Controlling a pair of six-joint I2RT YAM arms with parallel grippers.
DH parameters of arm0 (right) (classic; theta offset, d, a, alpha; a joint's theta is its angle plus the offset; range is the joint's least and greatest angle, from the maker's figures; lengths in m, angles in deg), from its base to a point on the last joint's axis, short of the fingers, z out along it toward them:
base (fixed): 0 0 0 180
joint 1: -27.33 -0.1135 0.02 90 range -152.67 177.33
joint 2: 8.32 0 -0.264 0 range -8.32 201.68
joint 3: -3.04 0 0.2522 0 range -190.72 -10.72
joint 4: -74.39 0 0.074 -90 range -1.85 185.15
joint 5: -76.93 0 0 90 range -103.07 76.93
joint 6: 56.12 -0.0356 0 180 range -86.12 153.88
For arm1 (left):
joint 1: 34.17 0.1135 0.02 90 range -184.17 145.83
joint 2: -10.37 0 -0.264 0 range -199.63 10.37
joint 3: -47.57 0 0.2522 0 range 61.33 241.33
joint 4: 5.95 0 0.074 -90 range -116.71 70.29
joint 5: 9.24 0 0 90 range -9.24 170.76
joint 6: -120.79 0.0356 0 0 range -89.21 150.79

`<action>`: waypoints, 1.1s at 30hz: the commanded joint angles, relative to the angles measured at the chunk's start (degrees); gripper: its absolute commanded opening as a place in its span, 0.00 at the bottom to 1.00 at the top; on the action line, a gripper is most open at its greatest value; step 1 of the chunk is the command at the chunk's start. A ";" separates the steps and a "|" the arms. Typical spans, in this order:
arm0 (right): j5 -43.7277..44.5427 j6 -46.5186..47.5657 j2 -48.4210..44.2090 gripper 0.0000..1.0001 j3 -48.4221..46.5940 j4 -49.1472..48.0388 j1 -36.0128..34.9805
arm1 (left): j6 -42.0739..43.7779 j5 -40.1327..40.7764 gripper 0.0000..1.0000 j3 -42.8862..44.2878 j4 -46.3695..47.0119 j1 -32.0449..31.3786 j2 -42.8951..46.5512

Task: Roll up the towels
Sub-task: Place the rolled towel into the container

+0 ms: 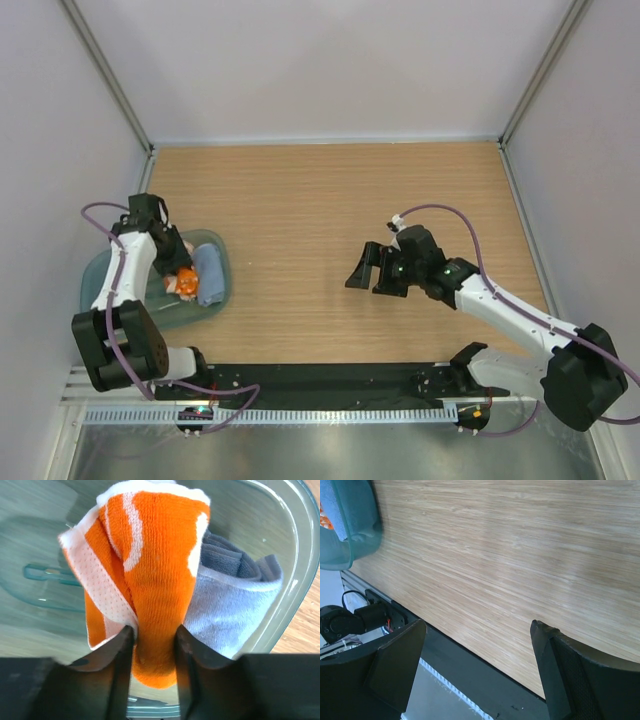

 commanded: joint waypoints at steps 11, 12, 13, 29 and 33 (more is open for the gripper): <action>-0.03 0.38 3.97 0.94 -5.00 -0.98 0.09 | -0.98 7.84 0.45 2.57 -2.88 -0.20 0.43; -0.12 0.38 4.23 0.94 -5.00 -1.16 0.09 | -1.07 8.20 0.44 2.83 -2.80 -0.20 1.22; 0.06 0.47 4.49 0.94 -5.00 -1.42 -0.17 | -1.16 8.90 0.44 3.19 -2.88 -0.20 2.18; -8.38 6.87 11.52 0.98 -18.96 -6.26 -7.19 | -0.98 -4.70 0.84 12.16 -0.62 -2.13 21.34; -4.70 9.96 11.44 1.00 -22.93 -5.90 -12.55 | -1.33 -5.94 1.00 9.96 4.05 -3.19 26.18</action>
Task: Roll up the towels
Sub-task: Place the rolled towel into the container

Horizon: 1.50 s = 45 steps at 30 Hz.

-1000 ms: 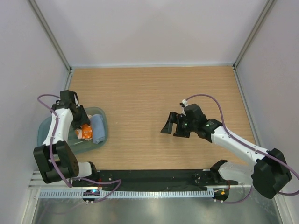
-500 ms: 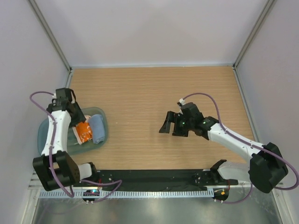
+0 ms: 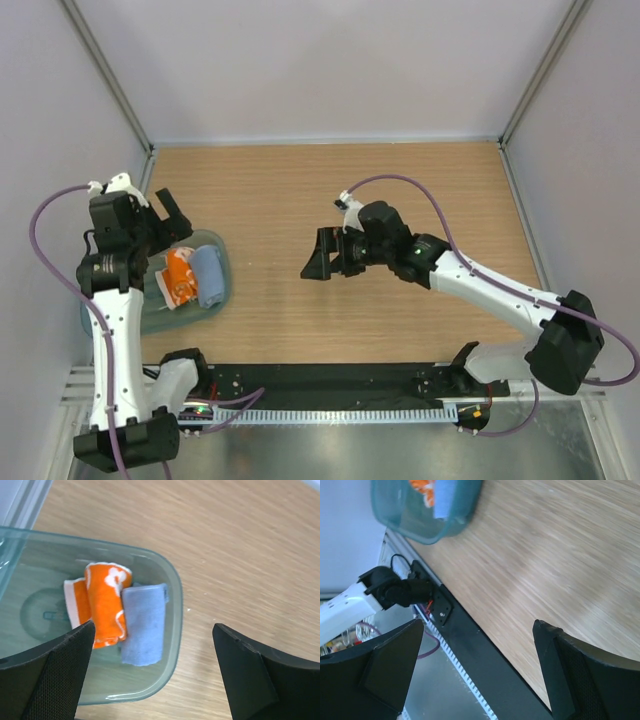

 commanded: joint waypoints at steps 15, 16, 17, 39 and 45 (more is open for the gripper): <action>14.18 6.65 -5.81 1.00 -2.95 -7.76 -8.44 | -0.57 18.71 1.00 -32.02 47.00 -4.28 15.25; 14.10 6.65 -5.81 1.00 -2.86 -8.38 -8.53 | -0.60 19.26 1.00 -32.91 48.31 -4.37 14.89; 14.10 6.74 -5.73 1.00 -2.77 -8.56 -8.62 | -0.33 17.79 1.00 -33.96 52.68 -4.37 14.89; 13.92 6.65 -8.80 1.00 0.92 -8.47 -9.14 | -4.83 29.28 0.87 -54.62 80.30 -4.18 10.34; 15.06 7.35 -9.68 1.00 1.09 -6.54 -9.06 | 5.99 35.09 0.88 -56.91 96.47 -13.68 -1.44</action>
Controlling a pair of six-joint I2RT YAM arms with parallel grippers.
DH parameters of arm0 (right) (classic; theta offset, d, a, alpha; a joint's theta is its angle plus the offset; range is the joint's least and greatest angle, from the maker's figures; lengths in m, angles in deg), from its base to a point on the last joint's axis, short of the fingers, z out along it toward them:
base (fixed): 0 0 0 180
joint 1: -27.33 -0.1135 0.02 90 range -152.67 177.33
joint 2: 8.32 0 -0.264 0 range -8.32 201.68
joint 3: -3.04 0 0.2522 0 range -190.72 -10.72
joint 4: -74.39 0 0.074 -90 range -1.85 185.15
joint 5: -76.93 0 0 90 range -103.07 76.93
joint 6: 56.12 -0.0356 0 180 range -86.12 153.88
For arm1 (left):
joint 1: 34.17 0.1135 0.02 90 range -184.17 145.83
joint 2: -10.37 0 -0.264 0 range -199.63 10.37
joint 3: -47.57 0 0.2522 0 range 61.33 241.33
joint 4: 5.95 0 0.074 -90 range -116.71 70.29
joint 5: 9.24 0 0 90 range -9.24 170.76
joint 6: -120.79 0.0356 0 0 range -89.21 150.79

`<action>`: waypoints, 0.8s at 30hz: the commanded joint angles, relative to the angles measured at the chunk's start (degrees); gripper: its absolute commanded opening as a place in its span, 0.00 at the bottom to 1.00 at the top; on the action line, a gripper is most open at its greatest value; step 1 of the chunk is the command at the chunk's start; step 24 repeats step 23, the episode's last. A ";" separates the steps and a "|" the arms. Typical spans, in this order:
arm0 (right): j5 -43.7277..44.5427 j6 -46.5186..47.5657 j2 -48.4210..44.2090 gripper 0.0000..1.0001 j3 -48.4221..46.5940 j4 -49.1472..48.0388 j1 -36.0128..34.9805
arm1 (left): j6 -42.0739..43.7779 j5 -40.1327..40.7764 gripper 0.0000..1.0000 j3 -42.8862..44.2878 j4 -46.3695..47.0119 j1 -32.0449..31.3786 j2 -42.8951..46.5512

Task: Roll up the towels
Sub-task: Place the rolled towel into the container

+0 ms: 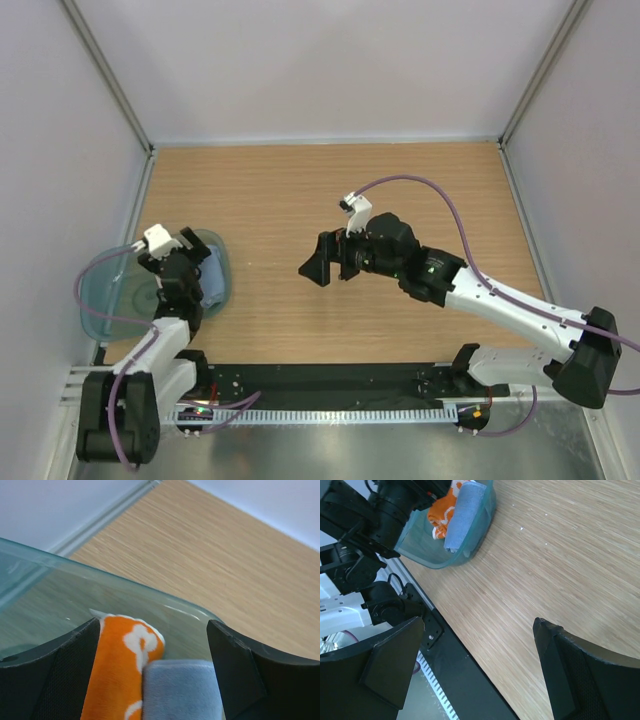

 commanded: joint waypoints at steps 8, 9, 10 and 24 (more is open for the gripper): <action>1.45 1.17 -1.11 1.00 0.51 -0.19 -0.34 | 10.30 -7.73 0.87 -4.52 43.27 -2.95 -30.65; 1.54 1.00 -0.67 1.00 0.51 -0.37 -0.42 | 11.02 -10.89 1.00 -4.17 45.45 -3.04 -32.72; 1.80 0.99 -0.41 1.00 0.42 -0.37 -0.42 | 11.63 -12.14 1.00 -3.47 44.86 -2.95 -34.57; 3.55 1.26 3.99 1.00 -1.43 -1.78 -1.04 | 11.99 -13.55 1.00 2.69 32.20 -3.04 -33.53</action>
